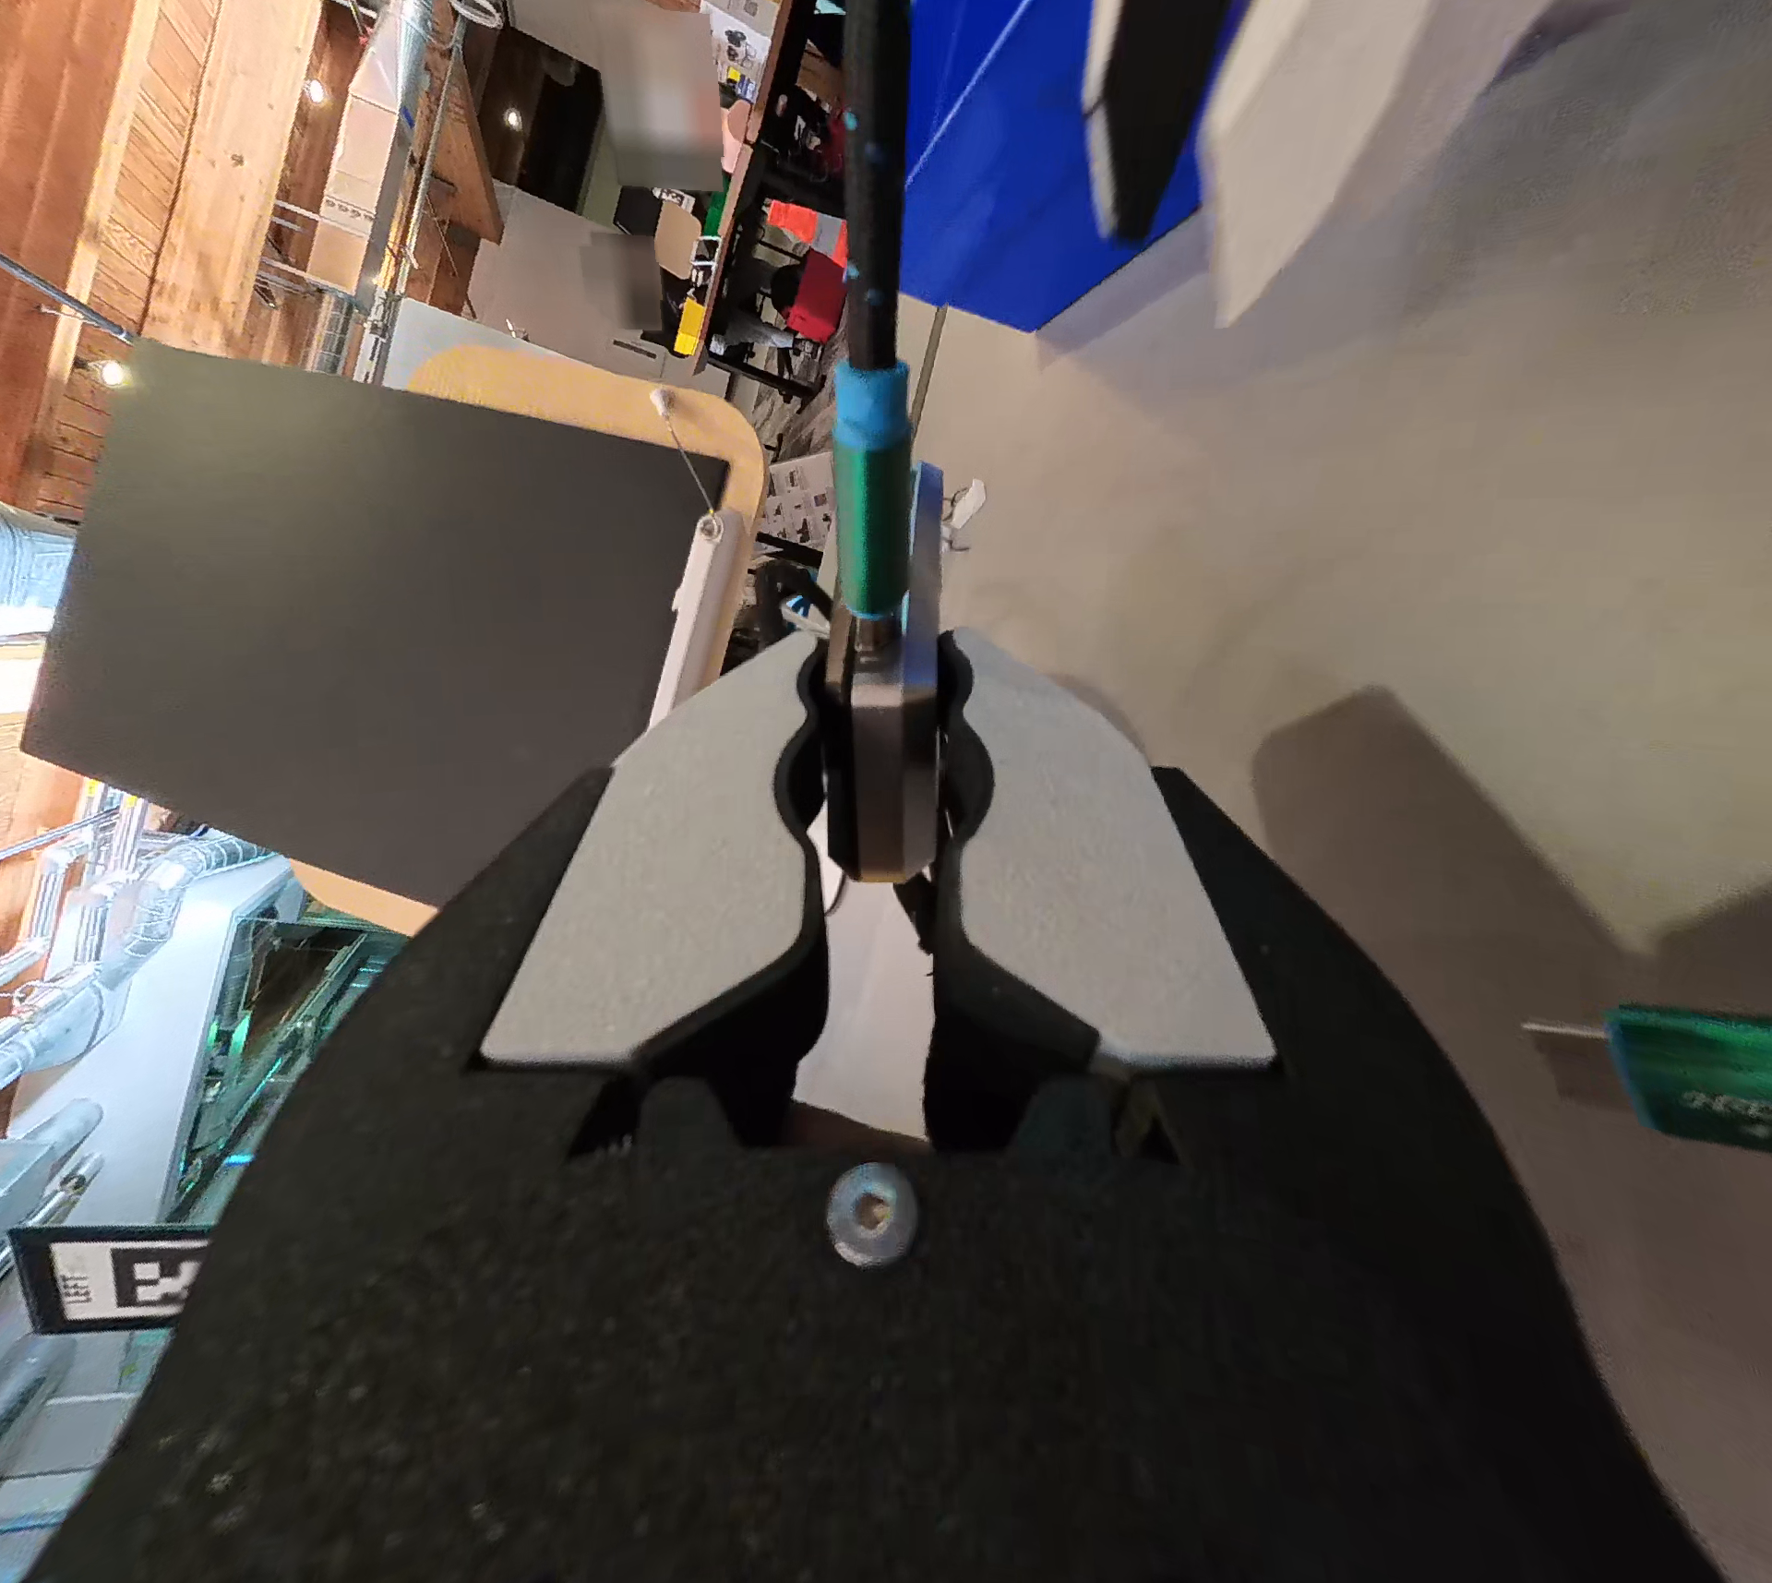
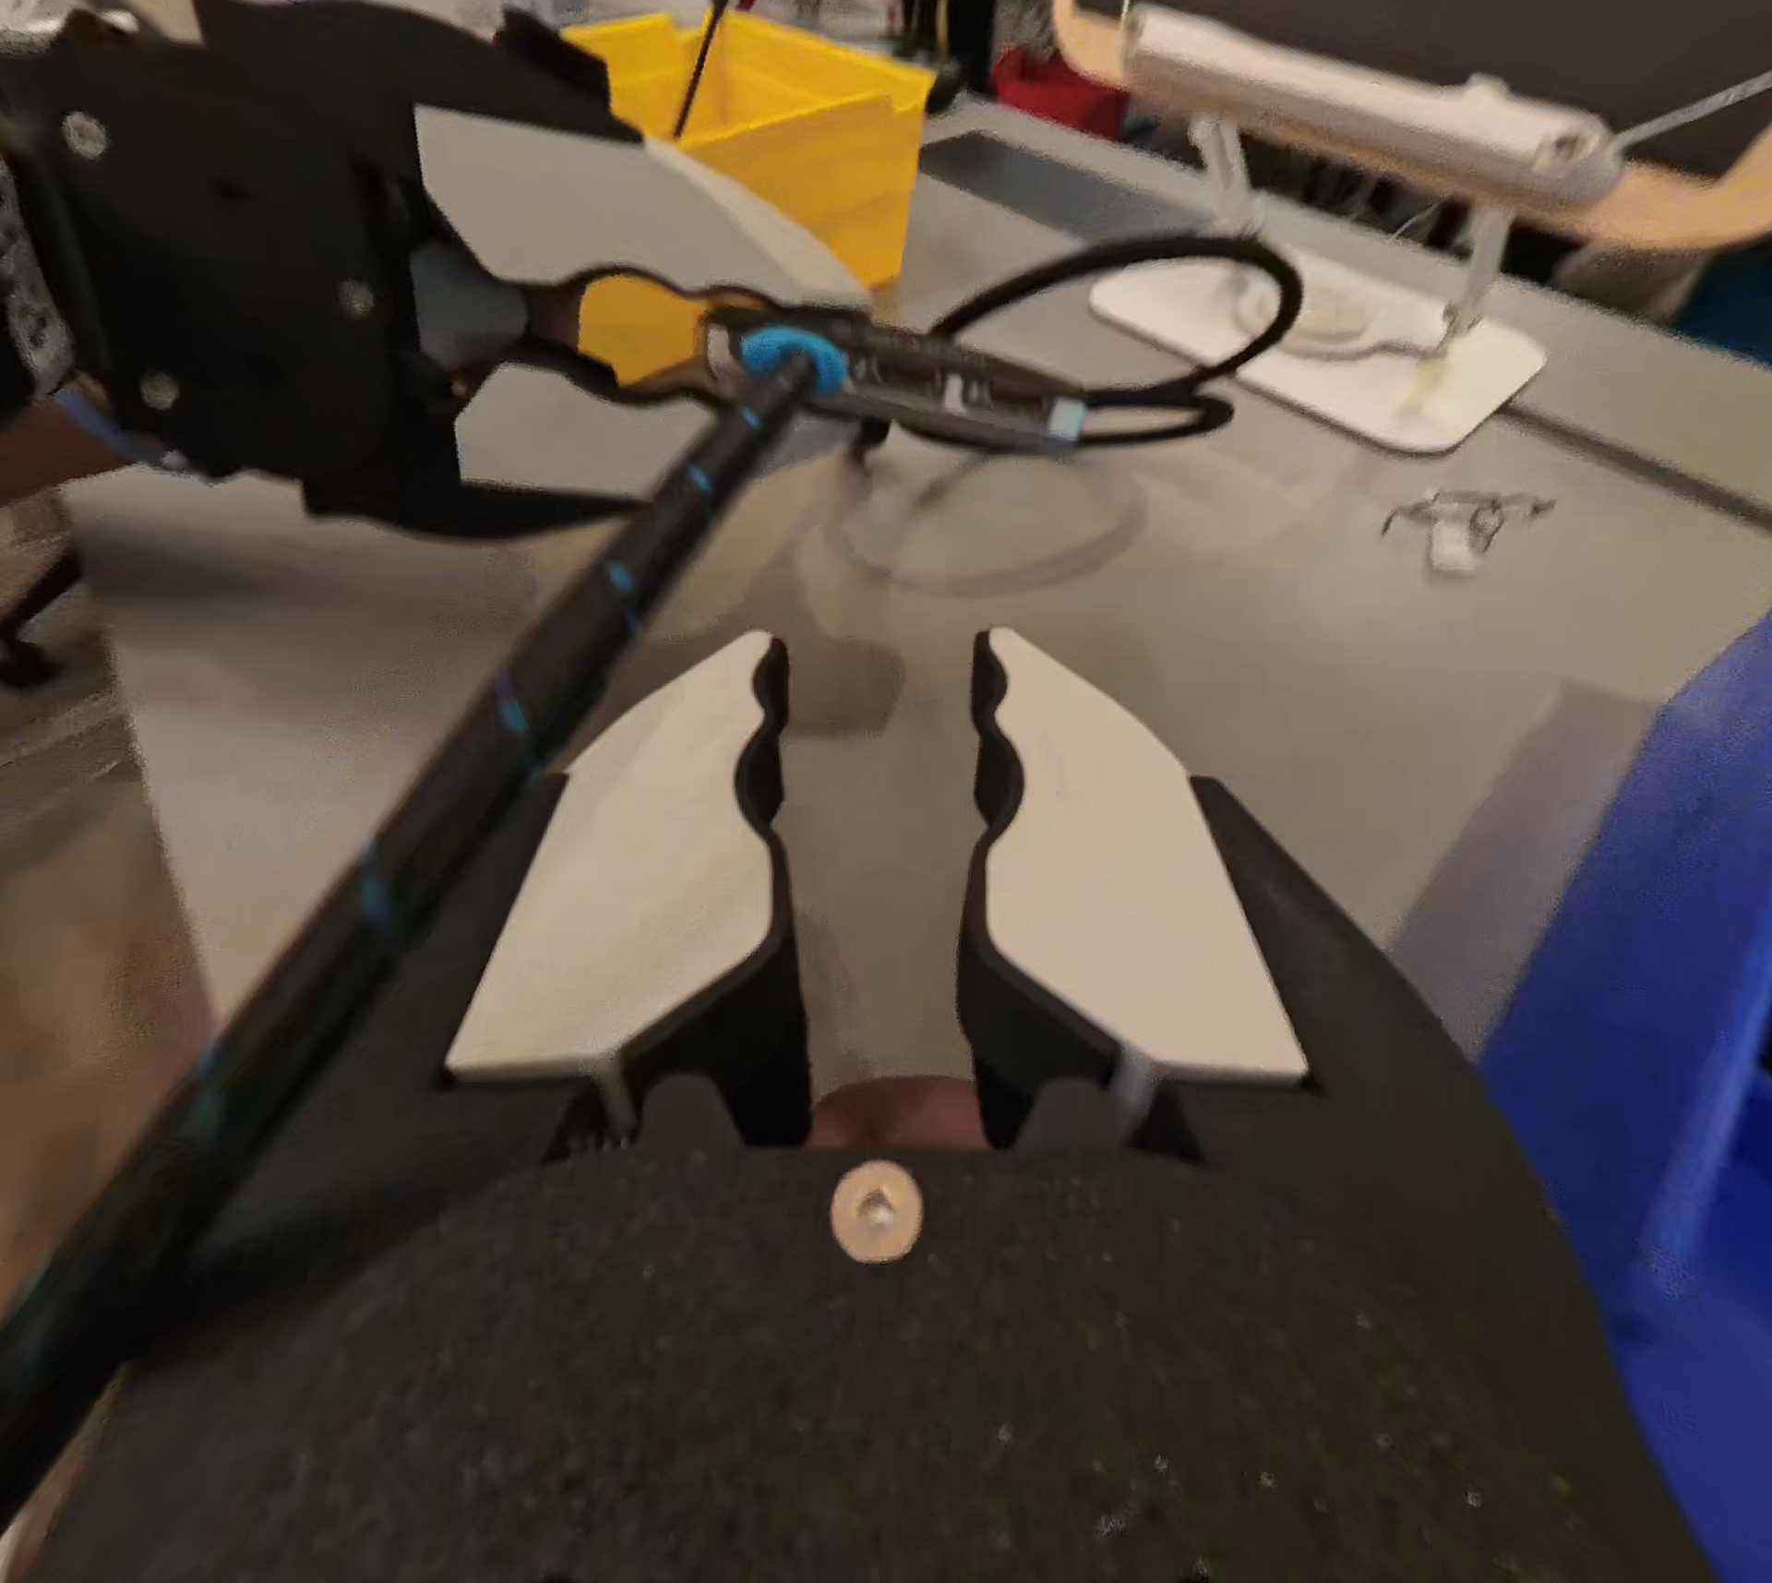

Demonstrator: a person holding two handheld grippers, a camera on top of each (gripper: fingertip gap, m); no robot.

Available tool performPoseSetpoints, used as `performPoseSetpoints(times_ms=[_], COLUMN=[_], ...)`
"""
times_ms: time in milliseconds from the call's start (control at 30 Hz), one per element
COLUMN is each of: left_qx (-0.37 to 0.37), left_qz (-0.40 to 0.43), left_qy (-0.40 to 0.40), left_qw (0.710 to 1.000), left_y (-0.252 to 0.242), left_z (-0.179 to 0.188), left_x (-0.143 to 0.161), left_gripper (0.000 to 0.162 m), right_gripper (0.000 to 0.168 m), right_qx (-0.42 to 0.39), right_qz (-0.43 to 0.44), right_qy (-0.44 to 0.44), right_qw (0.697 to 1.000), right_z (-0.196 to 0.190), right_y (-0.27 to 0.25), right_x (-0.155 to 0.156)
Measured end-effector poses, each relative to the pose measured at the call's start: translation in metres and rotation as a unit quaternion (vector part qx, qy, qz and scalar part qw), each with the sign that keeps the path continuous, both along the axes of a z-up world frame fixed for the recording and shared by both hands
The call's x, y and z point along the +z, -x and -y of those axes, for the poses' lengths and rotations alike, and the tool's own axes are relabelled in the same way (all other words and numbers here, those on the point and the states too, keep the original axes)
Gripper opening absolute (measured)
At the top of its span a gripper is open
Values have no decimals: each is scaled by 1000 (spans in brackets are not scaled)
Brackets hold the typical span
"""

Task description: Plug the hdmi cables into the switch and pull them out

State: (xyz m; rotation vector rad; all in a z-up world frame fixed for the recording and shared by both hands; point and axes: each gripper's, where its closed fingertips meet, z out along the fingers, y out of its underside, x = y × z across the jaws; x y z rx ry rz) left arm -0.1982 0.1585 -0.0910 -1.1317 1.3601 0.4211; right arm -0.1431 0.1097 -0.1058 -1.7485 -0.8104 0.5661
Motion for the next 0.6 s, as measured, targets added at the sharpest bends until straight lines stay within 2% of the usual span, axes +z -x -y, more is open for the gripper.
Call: performPoseSetpoints(times_ms=[67, 167, 433, 467, 533, 600], left_qx=[-2, -2, -5, -5, -6, -4], left_qz=[-3, -3, -8, -8, -10, -12], left_qy=[-3, -6, -4, -3, -3, -1], left_qw=[1000, 1000, 1000, 1000, 1000, 1000], left_y=[-1, 0, -1, -2, -3, -3], left_z=[2, 3, 3, 4, 4, 4], left_x=[-1, -2, -6, -7, -7, -8], left_gripper=[20, 20, 20, 20, 20, 20], right_gripper=[30, 31, 41, 40, 24, 19], right_qx=[-13, 0, 11, 6, -9, -5], right_qz=[-37, -81, -89, -94, -102, -100], right_qy=[-32, -24, -34, -32, -38, -33], right_qw=[999, 996, 995, 995, 994, 994], right_z=[-7, -12, -6, -7, -9, -8], right_y=[15, 26, 42, 42, 38, 39], right_x=[13, 27, 27, 27, 32, 32])
